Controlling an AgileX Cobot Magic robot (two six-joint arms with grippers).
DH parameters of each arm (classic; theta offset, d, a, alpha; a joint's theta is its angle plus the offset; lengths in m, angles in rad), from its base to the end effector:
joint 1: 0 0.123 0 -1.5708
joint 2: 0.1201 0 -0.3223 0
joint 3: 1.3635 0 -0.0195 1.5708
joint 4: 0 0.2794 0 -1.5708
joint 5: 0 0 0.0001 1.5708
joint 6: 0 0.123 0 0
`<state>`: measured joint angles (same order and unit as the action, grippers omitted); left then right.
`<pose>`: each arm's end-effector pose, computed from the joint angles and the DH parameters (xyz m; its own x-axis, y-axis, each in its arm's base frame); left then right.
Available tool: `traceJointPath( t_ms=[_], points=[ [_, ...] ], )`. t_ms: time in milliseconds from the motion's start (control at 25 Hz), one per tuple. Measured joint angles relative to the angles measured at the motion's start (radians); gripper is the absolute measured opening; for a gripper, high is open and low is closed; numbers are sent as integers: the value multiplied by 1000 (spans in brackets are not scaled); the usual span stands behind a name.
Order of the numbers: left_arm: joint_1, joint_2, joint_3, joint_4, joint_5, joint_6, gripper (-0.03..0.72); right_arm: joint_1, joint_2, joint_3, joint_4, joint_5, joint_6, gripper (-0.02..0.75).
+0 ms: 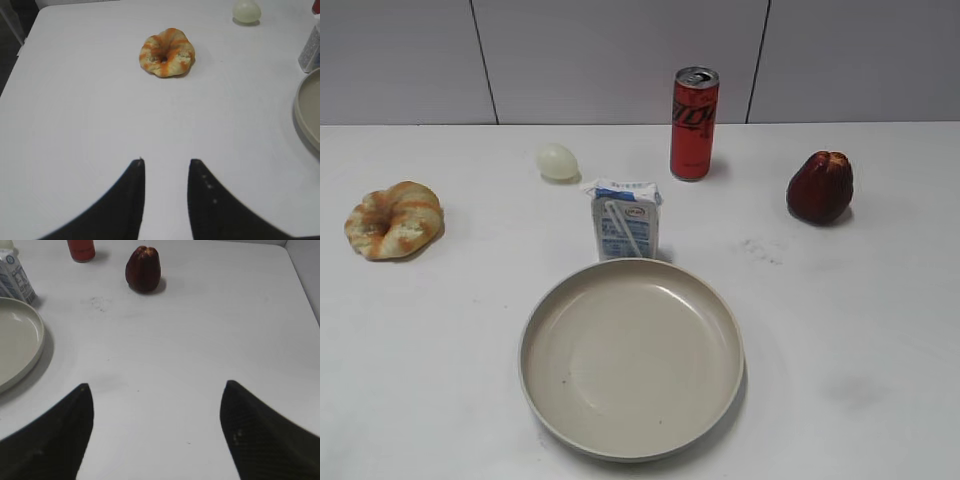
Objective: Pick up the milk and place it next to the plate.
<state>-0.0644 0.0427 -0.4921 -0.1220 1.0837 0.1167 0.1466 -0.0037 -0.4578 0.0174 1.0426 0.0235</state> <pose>0.0158 -0.0143 0.2715 -0.5063 0.0918 -0.8574 0.1862 0.9825 -0.0048 0.0159 0.0042 0.2644 -0.4738 -0.0374 -0.8798 -0.1439 0.9889 0.0355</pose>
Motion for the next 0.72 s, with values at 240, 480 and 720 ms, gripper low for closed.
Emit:
traceJointPath(
  t_ms=[240,480,720],
  points=[
    [0,0,0,0,0,0,229,0,0,8,-5,-11,-1,590],
    [0,0,0,0,0,0,229,0,-1,41,-10,-81,-15,583],
    [0,0,0,0,0,0,229,0,-1,41,-11,-92,-16,582]
  ],
)
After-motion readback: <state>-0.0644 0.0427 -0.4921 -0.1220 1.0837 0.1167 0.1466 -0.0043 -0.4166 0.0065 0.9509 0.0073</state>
